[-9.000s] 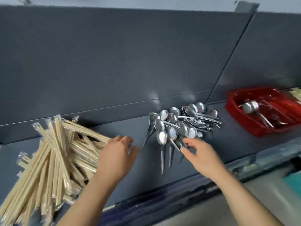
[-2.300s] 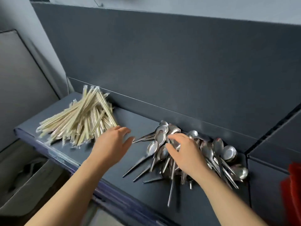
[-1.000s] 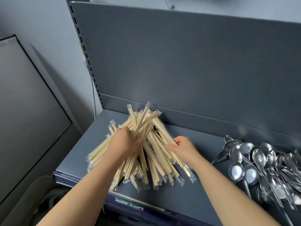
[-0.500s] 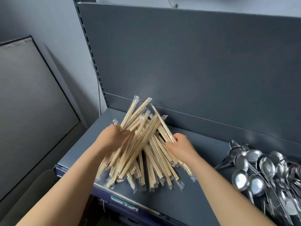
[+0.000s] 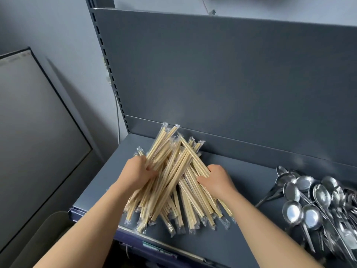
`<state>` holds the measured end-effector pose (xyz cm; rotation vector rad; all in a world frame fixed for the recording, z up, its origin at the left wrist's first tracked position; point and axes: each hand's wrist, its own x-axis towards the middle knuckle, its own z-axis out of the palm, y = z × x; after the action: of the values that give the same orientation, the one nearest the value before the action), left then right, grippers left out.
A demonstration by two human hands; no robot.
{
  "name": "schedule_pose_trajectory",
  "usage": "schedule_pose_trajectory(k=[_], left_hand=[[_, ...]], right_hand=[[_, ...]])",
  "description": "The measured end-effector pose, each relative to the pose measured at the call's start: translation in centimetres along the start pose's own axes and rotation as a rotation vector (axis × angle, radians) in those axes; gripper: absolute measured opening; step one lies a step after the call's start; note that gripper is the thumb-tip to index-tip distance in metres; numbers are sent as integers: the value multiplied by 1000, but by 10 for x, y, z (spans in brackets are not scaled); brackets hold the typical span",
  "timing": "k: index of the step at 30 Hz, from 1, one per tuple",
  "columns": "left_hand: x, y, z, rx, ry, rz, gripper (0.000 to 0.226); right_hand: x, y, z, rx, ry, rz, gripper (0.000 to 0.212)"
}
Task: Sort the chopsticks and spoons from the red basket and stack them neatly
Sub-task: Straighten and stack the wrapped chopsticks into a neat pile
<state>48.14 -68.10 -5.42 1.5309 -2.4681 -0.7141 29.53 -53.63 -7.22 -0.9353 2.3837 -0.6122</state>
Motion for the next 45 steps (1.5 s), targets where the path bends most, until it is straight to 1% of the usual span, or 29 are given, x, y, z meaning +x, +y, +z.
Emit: schedule_pose_trajectory(k=[4,7,10,12,15,17,19,22,25,28,30,32,35,37,39,42,43,45], left_hand=[[5,0,-4,-39,-55,33,30],[11,-1,-5,-51,-108,56,32],[17,1,-8,-62,-148,107,40],[17,4,-11,-85,-171,138,40],[13,7,-13,-142,-197,129,35],[8,7,-10,-204,-219,95,43],[3,9,-6,-203,-228,91,45],[-1,15,-3,-194,-216,97,38],[-1,17,-6,-236,-225,88,22],[-2,17,-14,-359,-223,85,10],[-1,19,-21,-377,-188,109,10],[0,22,-25,-400,-179,150,13],[-2,30,-25,-538,-252,190,20],[-5,39,-22,-705,-331,192,18],[-6,50,-17,-807,-385,191,16],[-11,72,-12,-887,-417,221,16],[-12,81,-11,-907,-414,252,16],[-14,100,-9,-866,-370,326,18]], right_hand=[[-4,-2,-8,-19,26,51,20],[-10,-1,-17,-11,27,82,20],[-16,4,-20,101,55,95,18],[-23,5,-20,172,53,101,22],[-31,3,-15,256,41,106,21],[-35,0,-10,324,29,126,17],[-38,-4,-5,368,-3,151,16],[-41,-11,0,466,-13,178,16],[-42,-15,3,524,34,217,13],[-42,-14,4,513,53,211,14],[-42,-15,1,459,84,179,17],[-42,-16,-6,374,157,138,17],[-42,-16,-20,352,249,89,18],[-45,-14,-28,438,253,52,21],[-48,-15,-33,540,231,24,21],[-49,-15,-38,734,198,12,13],[-48,-14,-39,823,186,9,14],[-47,-14,-44,954,152,-8,18]])
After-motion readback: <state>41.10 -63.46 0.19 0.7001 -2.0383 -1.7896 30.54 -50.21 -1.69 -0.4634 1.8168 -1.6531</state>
